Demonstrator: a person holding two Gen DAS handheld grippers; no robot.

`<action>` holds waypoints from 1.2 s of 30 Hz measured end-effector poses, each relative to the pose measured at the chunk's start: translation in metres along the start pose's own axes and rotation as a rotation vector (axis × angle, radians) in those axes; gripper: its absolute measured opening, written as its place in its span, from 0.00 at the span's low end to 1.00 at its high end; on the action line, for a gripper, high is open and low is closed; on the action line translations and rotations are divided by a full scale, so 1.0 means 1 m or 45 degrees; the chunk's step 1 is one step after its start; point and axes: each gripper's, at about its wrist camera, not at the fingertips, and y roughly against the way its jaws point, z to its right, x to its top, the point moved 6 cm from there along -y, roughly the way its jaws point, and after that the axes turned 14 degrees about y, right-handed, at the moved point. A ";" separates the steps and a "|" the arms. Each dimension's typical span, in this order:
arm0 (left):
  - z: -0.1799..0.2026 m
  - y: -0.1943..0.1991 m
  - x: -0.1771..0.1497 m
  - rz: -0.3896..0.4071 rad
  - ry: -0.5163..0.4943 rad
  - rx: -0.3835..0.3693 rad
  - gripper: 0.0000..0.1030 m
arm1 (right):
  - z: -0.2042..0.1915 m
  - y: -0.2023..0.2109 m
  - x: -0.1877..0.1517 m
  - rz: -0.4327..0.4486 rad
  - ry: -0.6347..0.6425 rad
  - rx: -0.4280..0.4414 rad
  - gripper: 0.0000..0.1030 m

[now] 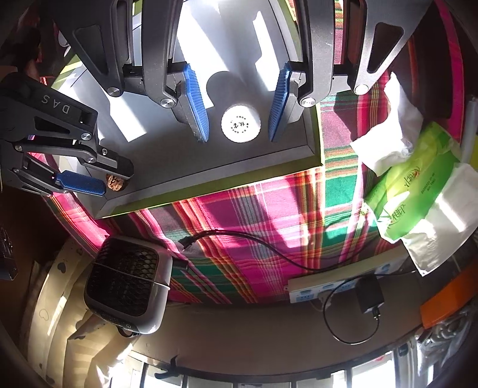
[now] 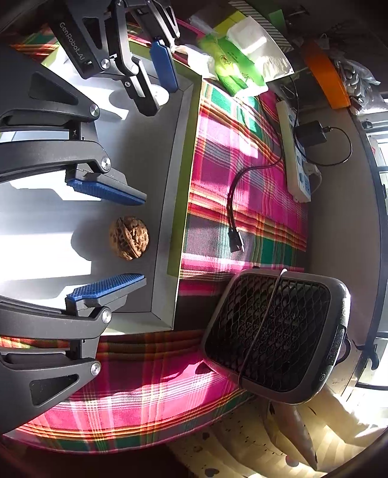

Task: Organize objects
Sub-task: 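Lower the jar and open the left tool while the right tool releases the walnut in the box, then withdraw both tools from the box back toward the cluster of items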

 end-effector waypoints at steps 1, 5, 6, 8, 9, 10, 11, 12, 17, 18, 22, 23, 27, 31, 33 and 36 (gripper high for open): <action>0.000 0.003 -0.001 0.008 0.002 0.001 0.38 | -0.001 0.002 -0.001 0.005 -0.001 0.001 0.48; -0.002 0.014 -0.003 0.028 0.019 -0.008 0.38 | -0.001 0.013 -0.004 0.025 -0.014 -0.002 0.48; -0.002 0.017 -0.004 0.033 0.020 -0.007 0.39 | -0.001 0.016 -0.006 0.030 -0.018 -0.001 0.48; -0.003 0.023 -0.007 0.047 0.010 0.001 0.39 | -0.001 0.022 -0.008 0.039 -0.027 -0.006 0.48; -0.003 0.025 -0.009 0.052 0.008 0.000 0.39 | -0.001 0.025 -0.010 0.046 -0.032 -0.006 0.48; -0.003 0.028 -0.010 0.053 0.008 -0.004 0.39 | -0.001 0.028 -0.011 0.052 -0.038 -0.006 0.48; -0.003 0.030 -0.012 0.053 0.007 -0.009 0.39 | -0.001 0.031 -0.012 0.058 -0.044 -0.005 0.48; -0.004 0.033 -0.014 0.057 0.007 -0.010 0.39 | -0.001 0.034 -0.014 0.065 -0.050 -0.005 0.48; -0.006 0.047 -0.024 0.077 0.015 -0.017 0.39 | -0.004 0.049 -0.023 0.091 -0.055 -0.014 0.48; -0.007 0.050 -0.026 0.086 0.016 -0.016 0.39 | -0.004 0.052 -0.025 0.099 -0.053 -0.020 0.48; -0.010 0.065 -0.034 0.119 0.030 -0.038 0.39 | -0.007 0.070 -0.033 0.149 -0.049 -0.034 0.48; -0.011 0.068 -0.037 0.120 0.038 -0.039 0.39 | -0.007 0.075 -0.036 0.164 -0.056 -0.032 0.48; -0.013 0.081 -0.049 0.151 0.036 -0.040 0.39 | -0.009 0.091 -0.049 0.200 -0.081 -0.015 0.48; -0.012 0.091 -0.064 0.162 0.036 -0.071 0.39 | -0.011 0.102 -0.063 0.220 -0.086 -0.039 0.48; -0.012 0.094 -0.072 0.160 0.034 -0.094 0.39 | -0.012 0.108 -0.070 0.233 -0.094 -0.039 0.48; -0.010 0.097 -0.085 0.143 0.024 -0.128 0.39 | -0.016 0.114 -0.079 0.247 -0.091 -0.034 0.48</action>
